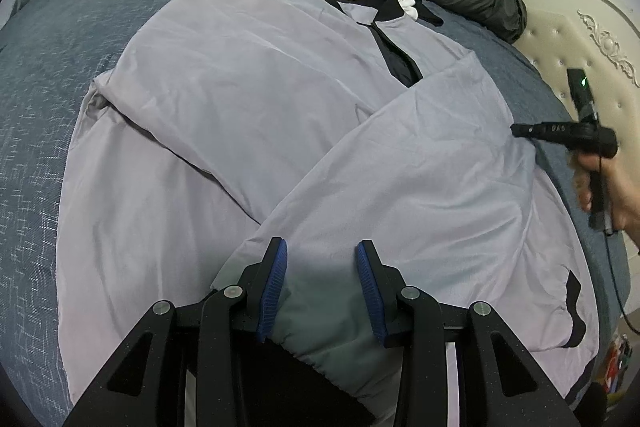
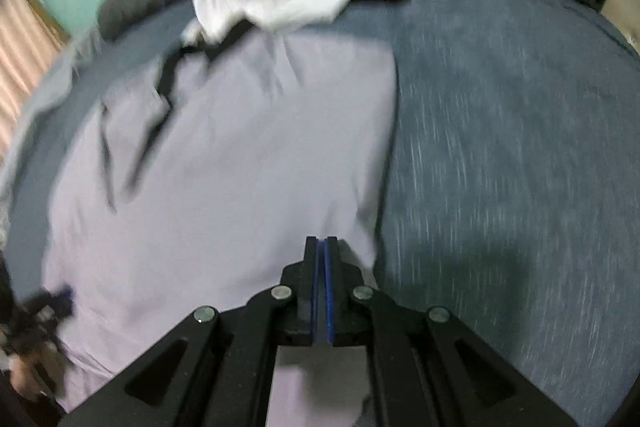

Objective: Fold clothes

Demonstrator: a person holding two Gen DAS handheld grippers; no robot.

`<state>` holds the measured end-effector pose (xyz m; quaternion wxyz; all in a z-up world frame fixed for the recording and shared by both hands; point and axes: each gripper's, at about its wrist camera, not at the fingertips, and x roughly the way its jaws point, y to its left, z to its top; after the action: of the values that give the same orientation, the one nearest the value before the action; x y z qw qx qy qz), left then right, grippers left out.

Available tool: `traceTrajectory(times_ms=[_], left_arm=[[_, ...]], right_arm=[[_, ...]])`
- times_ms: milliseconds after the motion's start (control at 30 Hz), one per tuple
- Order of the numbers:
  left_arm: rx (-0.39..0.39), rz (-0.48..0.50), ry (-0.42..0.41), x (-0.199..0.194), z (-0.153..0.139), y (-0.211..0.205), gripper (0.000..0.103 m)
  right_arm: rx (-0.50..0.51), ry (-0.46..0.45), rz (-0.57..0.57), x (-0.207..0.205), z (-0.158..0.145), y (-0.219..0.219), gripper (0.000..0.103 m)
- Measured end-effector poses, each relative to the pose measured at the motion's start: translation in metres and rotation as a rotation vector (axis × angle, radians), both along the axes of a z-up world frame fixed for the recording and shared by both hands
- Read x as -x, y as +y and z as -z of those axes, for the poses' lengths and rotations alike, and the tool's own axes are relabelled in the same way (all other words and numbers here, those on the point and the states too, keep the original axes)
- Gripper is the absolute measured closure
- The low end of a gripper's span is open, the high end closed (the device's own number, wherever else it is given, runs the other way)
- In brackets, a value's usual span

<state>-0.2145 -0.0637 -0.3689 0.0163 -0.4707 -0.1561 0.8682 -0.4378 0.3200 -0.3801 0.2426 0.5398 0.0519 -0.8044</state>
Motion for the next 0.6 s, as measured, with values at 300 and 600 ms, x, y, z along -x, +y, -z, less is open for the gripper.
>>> traceTrajectory(times_ms=[300, 600], left_arm=[[-0.009, 0.006, -0.003, 0.003, 0.002, -0.002, 0.063], [-0.035, 0.010, -0.009, -0.004, 0.004, -0.007, 0.063]], right_arm=[[0.062, 0.022, 0.116, 0.001, 0.003, 0.016, 0.102], [0.128, 0.047, 0.190, -0.017, 0.004, 0.030, 0.102]])
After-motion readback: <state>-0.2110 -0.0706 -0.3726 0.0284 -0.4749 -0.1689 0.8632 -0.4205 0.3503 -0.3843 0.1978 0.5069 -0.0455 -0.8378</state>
